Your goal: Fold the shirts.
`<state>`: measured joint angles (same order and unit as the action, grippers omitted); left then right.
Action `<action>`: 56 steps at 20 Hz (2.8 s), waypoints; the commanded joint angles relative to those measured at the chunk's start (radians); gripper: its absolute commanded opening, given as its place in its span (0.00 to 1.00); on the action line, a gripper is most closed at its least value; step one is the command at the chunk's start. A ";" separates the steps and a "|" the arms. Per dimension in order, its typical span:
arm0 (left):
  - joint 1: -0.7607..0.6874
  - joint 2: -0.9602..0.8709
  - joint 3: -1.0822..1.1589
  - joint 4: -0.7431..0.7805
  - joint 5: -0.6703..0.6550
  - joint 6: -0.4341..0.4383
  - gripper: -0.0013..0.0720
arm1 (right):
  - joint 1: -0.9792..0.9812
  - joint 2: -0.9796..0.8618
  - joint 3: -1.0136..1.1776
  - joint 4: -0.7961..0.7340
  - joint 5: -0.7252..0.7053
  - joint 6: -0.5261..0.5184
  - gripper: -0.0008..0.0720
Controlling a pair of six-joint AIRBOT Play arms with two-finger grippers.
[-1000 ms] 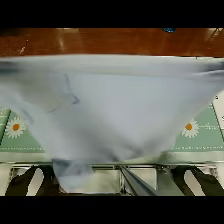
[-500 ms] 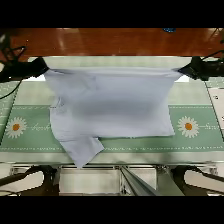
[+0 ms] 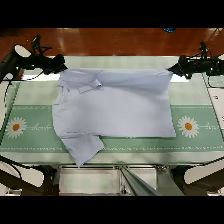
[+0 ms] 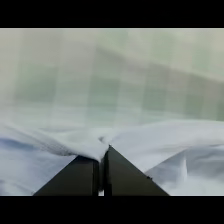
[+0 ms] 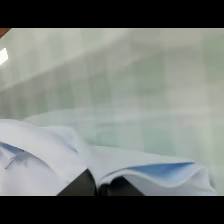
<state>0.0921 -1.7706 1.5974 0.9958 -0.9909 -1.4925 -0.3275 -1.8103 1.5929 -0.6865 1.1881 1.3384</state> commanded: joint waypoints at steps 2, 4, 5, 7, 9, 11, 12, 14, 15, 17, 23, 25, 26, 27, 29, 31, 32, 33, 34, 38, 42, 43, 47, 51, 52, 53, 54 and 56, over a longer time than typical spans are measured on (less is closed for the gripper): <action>0.053 -0.008 0.010 0.088 -0.464 0.172 0.05 | -0.039 -0.016 0.015 -0.148 0.284 -0.022 0.04; 0.062 -0.007 -0.060 0.142 -0.525 0.172 0.05 | -0.026 -0.016 0.000 -0.310 0.358 0.004 0.04; 0.061 -0.008 -0.105 0.146 -0.507 0.172 0.05 | -0.016 -0.016 -0.018 -0.359 0.356 0.018 0.04; 0.046 -0.008 -0.184 0.145 -0.436 0.163 0.05 | 0.008 -0.016 -0.063 -0.377 0.306 0.046 0.04; 0.029 -0.008 -0.218 0.145 -0.392 0.136 0.06 | 0.042 -0.016 -0.093 -0.378 0.251 0.050 0.04; 0.019 -0.007 -0.212 0.146 -0.407 0.108 0.47 | 0.073 -0.016 -0.096 -0.416 0.222 0.100 0.38; 0.019 -0.004 -0.202 0.148 -0.437 0.108 0.71 | 0.075 -0.011 -0.095 -0.429 0.230 0.117 0.57; 0.035 0.020 -0.171 0.158 -0.483 0.088 0.71 | 0.057 0.026 -0.094 -0.458 0.257 0.135 0.57; 0.050 0.051 -0.168 0.158 -0.482 0.087 0.71 | 0.035 0.064 -0.094 -0.485 0.280 0.135 0.57; 0.100 0.145 -0.189 0.161 -0.458 0.076 0.71 | -0.019 0.163 -0.105 -0.585 0.323 0.138 0.57; 0.361 0.496 -0.679 0.145 -0.364 0.048 0.71 | -0.177 0.669 -0.740 -0.356 -0.050 0.046 0.57; 0.455 0.632 -0.872 0.047 -0.312 0.083 0.71 | -0.174 0.814 -0.959 -0.167 -0.124 -0.048 0.57; 0.498 0.693 -0.955 0.002 -0.298 0.093 0.71 | -0.174 0.861 -1.034 -0.092 -0.125 -0.086 0.57; 0.521 0.735 -1.019 -0.026 -0.297 0.095 0.71 | -0.174 0.896 -1.094 -0.034 -0.120 -0.115 0.57; 0.515 0.787 -1.127 -0.032 -0.289 0.120 0.71 | -0.174 0.927 -1.151 0.006 -0.114 -0.136 0.57; 0.489 0.784 -1.203 -0.038 -0.257 0.136 0.71 | -0.178 0.926 -1.151 0.006 -0.114 -0.140 0.57; 0.476 0.784 -1.229 -0.047 -0.241 0.138 0.71 | -0.195 0.926 -1.133 -0.010 -0.110 -0.147 0.57; 0.460 0.785 -1.250 -0.064 -0.228 0.146 0.71 | -0.230 0.926 -1.100 -0.043 -0.097 -0.142 0.57; 0.439 0.784 -1.269 -0.093 -0.219 0.164 0.71 | -0.282 0.926 -1.055 -0.081 -0.077 -0.118 0.57; 0.296 0.773 -1.316 -0.119 -0.174 0.167 0.71 | -0.504 0.926 -0.977 -0.193 -0.008 -0.034 0.57; 0.165 0.720 -1.336 -0.122 -0.134 0.127 0.53 | -0.541 0.926 -1.012 -0.389 0.039 0.057 0.57; 0.161 0.714 -1.336 -0.132 -0.131 0.131 0.04 | -0.529 0.923 -1.037 -0.444 0.064 0.084 0.57; 0.165 0.716 -1.328 -0.170 -0.128 0.176 0.05 | -0.497 0.856 -1.159 -0.497 0.144 0.109 0.57; 0.165 0.716 -1.329 -0.170 -0.126 0.177 0.05 | -0.389 0.779 -1.165 -0.404 0.138 0.054 0.57; 0.165 0.716 -1.329 -0.170 -0.126 0.177 0.05 | -0.369 0.759 -1.165 -0.369 0.114 0.043 0.57; 0.165 0.716 -1.329 -0.170 -0.127 0.176 0.05 | -0.353 0.741 -1.165 -0.329 0.082 0.037 0.57; 0.165 0.716 -1.329 -0.170 -0.127 0.176 0.05 | -0.339 0.723 -1.165 -0.283 0.042 0.025 0.57; 0.165 0.716 -1.328 -0.170 -0.126 0.176 0.05 | -0.300 0.679 -1.164 -0.218 -0.040 0.010 0.57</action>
<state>0.2573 -1.0534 0.2687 0.8249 -1.1252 -1.3170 -0.6792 -1.0763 0.4324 -1.0054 1.2507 1.3769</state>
